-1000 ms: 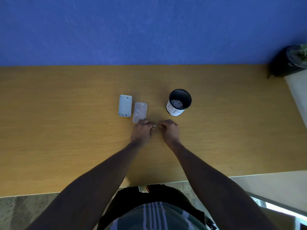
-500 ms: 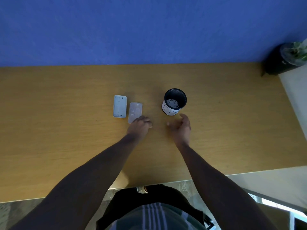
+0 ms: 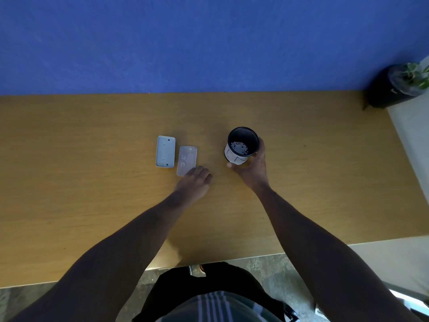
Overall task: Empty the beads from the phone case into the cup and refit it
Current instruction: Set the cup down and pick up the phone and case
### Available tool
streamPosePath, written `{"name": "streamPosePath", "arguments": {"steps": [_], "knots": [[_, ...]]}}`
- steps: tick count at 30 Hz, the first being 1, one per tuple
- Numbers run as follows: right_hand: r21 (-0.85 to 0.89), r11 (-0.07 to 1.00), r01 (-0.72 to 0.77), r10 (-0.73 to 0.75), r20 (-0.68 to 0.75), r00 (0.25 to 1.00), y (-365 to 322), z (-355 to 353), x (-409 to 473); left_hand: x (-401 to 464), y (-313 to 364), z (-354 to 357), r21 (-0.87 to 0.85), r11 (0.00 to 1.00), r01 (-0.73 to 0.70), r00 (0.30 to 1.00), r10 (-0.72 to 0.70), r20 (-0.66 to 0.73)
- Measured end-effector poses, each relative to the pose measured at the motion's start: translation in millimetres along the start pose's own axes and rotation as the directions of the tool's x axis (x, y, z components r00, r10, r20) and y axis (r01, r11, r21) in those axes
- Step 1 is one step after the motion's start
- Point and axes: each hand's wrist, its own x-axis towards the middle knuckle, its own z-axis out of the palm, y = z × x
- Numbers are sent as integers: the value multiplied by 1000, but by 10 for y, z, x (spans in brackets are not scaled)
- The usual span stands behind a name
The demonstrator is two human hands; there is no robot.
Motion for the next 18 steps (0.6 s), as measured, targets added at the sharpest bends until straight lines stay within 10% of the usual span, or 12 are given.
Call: {"name": "streamPosePath", "arguments": {"steps": [18], "knots": [[14, 998, -59, 60, -45, 997, -66, 64, 139, 61, -22, 142, 134, 991, 3, 1000, -6, 24]]}}
